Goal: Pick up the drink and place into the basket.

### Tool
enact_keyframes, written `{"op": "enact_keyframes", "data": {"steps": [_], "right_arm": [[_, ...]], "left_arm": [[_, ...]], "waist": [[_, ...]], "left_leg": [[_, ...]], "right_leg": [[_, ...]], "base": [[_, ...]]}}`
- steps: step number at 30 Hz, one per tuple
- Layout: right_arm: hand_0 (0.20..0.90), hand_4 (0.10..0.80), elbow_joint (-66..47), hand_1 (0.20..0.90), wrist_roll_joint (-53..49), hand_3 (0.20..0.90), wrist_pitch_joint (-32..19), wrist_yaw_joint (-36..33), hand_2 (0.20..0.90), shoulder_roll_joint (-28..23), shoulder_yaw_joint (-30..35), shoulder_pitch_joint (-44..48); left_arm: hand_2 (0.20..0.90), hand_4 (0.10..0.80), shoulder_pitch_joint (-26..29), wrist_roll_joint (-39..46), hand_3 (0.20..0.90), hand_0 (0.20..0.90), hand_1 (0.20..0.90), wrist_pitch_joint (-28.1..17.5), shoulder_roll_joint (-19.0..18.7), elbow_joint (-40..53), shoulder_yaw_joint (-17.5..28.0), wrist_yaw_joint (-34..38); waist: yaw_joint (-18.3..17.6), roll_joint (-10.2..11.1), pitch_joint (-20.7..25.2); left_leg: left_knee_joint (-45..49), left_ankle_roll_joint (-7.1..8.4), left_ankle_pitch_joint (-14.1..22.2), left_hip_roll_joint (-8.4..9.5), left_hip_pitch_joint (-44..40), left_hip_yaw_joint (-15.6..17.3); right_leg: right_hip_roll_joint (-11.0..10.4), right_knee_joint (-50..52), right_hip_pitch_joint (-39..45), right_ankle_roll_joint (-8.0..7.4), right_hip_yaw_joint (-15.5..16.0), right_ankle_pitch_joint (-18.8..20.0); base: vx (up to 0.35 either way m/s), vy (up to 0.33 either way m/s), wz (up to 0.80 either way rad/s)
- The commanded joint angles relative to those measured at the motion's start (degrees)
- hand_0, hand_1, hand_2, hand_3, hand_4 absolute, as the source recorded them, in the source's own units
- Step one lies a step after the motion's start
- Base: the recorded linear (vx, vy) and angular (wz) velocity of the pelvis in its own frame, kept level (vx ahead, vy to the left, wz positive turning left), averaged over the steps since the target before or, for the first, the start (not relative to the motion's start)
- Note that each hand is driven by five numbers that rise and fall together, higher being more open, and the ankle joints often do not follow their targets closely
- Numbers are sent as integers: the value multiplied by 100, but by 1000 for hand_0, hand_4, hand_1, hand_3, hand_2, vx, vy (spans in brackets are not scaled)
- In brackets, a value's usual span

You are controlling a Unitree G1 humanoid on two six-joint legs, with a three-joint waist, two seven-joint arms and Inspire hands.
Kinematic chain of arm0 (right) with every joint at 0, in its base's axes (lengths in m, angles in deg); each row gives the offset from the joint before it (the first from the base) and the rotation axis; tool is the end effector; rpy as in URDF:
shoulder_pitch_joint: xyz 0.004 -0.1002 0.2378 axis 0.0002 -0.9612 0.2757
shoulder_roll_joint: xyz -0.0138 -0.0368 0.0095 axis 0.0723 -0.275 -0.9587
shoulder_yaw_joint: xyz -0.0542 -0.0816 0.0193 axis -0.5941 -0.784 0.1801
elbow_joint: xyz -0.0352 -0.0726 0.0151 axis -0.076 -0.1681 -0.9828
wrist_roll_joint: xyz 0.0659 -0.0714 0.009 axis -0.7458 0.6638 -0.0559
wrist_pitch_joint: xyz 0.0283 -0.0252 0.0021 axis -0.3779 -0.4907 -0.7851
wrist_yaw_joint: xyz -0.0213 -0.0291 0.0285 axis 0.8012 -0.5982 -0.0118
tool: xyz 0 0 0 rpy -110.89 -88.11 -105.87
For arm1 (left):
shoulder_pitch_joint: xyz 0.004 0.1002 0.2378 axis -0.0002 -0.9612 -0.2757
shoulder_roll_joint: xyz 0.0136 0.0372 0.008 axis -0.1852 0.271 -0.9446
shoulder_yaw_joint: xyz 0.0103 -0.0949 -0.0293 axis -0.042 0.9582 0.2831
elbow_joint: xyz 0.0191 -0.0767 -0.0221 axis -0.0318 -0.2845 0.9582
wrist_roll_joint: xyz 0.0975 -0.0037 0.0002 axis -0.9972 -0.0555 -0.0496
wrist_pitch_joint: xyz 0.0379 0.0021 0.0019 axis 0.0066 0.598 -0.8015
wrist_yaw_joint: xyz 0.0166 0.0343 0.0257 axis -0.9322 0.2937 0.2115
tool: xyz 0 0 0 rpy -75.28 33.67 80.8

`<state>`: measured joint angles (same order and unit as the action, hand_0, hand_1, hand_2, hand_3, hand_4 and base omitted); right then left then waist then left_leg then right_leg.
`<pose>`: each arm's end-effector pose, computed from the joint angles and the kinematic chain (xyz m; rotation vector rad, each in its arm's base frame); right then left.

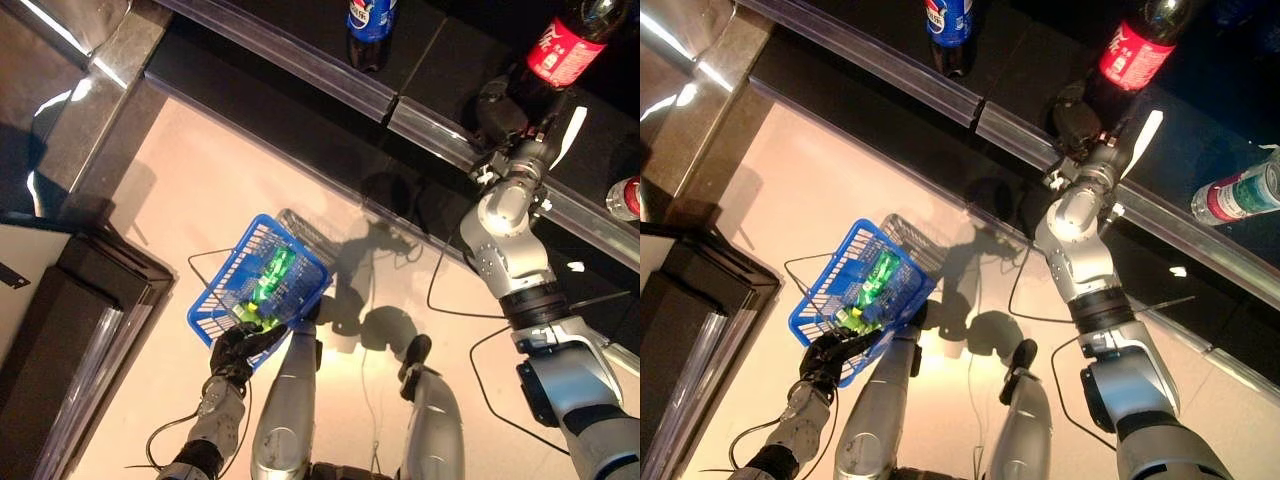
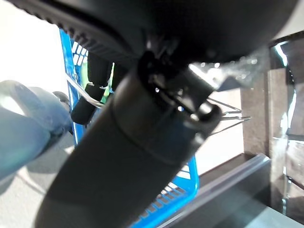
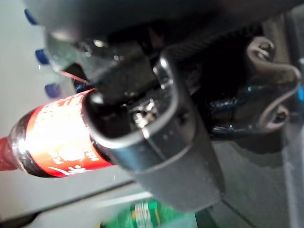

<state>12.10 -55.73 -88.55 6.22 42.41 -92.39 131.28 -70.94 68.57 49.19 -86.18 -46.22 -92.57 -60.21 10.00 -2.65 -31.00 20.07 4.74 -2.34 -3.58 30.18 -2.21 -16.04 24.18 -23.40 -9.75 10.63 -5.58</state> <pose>0.3141 -0.1639 0.2051 0.1136 -0.4775 -0.4829 0.1890 0.1923 -0.0451 -0.3857 0.4413 0.3366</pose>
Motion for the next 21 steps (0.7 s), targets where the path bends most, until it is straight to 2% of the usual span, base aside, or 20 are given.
{"op": "enact_keyframes", "data": {"steps": [1,6,12,17,21], "right_arm": [[300,100,-1724,300,1046,200,-534,567,300,-536,260,647],[300,100,-2527,300,907,200,-414,1487,300,-418,125,246],[300,100,-3216,300,383,200,-228,2274,300,-161,-146,-337],[300,100,-3291,300,155,200,134,2691,300,42,-550,-387],[300,100,-3163,300,93,200,333,2740,300,178,-985,-395]], "left_arm": [[300,100,-396,-240,200,300,300,-1138,-590,1259,108,-274],[300,100,-520,-513,200,300,300,-1352,-755,2119,314,-494],[300,100,-668,-741,200,300,300,-1328,-1070,3512,484,-823],[300,100,-700,-874,200,300,300,-1332,-1276,4309,552,-1299],[300,100,-667,-915,200,300,300,-1234,-1400,4804,559,-1571]], "waist": [[17,-99,121],[10,-97,121],[166,-67,272],[370,-65,447],[513,-70,549]], "left_leg": [[100,-319,375,318,-535,-84],[-32,-236,326,285,-972,-105],[-93,-165,353,284,-1348,-236],[-208,-136,273,298,-1496,-371],[-341,-127,206,326,-1602,-485]], "right_leg": [[245,90,244,583,148,82],[265,129,667,669,201,-66],[258,129,1162,742,360,-225],[295,51,1439,776,555,-254],[318,-38,1610,772,662,-283]], "base": [[-35,4,2],[-37,-7,1],[20,-31,3],[37,-56,19],[18,-25,23]]}}
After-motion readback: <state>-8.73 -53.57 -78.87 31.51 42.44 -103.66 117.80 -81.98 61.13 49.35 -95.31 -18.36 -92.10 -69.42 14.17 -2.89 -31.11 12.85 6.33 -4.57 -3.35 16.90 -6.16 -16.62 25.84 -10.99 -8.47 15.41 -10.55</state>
